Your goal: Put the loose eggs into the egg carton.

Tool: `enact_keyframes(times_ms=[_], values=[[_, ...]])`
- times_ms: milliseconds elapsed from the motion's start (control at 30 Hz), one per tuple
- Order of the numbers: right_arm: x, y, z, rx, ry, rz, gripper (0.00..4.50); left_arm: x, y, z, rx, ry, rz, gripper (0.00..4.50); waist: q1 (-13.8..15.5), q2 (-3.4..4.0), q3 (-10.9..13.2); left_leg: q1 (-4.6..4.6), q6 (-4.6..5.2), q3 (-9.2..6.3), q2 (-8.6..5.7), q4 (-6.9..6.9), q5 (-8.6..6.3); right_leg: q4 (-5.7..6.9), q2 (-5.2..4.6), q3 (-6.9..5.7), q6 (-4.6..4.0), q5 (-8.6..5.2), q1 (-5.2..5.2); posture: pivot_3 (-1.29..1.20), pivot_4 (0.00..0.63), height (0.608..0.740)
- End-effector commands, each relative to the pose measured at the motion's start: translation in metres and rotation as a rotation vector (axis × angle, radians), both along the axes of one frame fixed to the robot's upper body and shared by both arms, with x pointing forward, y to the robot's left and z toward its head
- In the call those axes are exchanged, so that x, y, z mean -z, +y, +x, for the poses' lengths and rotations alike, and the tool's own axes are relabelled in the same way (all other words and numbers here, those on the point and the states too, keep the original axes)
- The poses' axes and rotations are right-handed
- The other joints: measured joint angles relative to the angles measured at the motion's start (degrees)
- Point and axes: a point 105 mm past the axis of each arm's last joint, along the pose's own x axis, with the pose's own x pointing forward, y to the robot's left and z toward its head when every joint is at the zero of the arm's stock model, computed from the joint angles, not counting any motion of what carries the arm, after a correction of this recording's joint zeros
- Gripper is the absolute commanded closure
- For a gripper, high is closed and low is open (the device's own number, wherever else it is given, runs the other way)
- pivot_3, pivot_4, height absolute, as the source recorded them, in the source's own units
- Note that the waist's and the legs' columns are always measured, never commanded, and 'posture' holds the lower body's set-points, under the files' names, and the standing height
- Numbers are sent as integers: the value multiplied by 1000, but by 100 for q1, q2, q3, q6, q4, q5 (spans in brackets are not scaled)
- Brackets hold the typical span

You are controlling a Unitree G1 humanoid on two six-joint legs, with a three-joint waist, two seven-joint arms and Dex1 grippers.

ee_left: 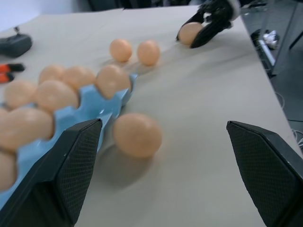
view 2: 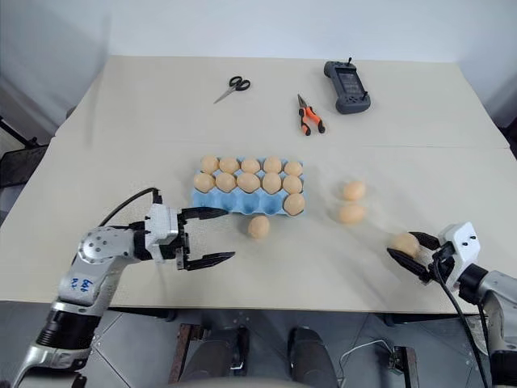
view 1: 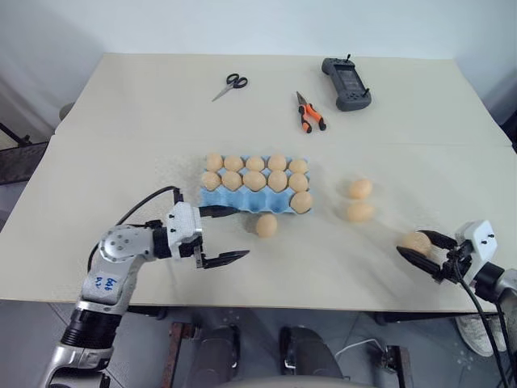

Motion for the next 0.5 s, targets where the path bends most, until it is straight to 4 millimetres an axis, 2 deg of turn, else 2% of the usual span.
enact_keyframes(times_ms=[33,67,233,400,500], values=[[-2,5,0,-44,-17,8,2410,-8,4,-2,-9,-45,-4,0,-4,0,0,1,-1,0,1,-2,0,0,1,0,0,0,-1,0,150,740],[-5,11,2,-71,-27,13,2634,-8,7,-1,-27,-45,-7,0,-9,0,0,0,-1,0,1,-2,0,0,2,0,0,0,-2,0,150,740],[-33,66,6,-296,-71,49,2634,-8,35,4,-177,-46,-33,0,-18,2,1,-1,-1,6,2,0,0,7,2,8,0,0,-9,0,150,740],[-69,145,9,-546,-117,116,2634,-6,77,7,-412,-38,-68,0,-22,1,2,-1,-2,6,5,1,-1,9,2,11,0,0,-12,0,150,740],[-88,189,17,-612,-134,167,2634,-4,93,2,-493,-31,-70,0,-12,0,2,-6,-5,3,7,-3,-3,5,2,11,-1,-1,-19,0,150,740]])
